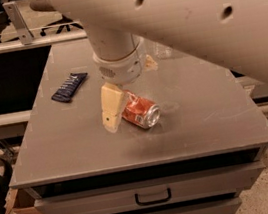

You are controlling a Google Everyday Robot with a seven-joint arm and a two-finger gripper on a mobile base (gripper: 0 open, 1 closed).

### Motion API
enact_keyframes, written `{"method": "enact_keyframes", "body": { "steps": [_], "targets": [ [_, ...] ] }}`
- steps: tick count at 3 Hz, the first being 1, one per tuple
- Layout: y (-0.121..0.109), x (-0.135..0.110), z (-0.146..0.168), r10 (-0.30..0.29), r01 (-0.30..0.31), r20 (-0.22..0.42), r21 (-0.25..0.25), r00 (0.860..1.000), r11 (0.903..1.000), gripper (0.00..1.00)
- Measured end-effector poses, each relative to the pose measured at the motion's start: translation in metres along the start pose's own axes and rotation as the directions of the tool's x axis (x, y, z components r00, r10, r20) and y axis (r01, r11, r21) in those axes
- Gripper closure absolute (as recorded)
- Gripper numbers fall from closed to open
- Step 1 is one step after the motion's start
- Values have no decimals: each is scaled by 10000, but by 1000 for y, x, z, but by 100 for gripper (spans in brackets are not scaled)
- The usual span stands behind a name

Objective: Place coke can upright

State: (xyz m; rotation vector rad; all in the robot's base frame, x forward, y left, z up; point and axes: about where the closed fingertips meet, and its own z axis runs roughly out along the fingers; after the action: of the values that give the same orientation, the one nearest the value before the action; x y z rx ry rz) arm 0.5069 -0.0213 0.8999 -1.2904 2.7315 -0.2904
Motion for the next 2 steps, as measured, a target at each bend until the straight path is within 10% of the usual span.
{"method": "enact_keyframes", "body": {
  "steps": [2],
  "targets": [
    [-13,-20,32,1435,-1452,-389,-440,9889,9884,0]
  ]
}}
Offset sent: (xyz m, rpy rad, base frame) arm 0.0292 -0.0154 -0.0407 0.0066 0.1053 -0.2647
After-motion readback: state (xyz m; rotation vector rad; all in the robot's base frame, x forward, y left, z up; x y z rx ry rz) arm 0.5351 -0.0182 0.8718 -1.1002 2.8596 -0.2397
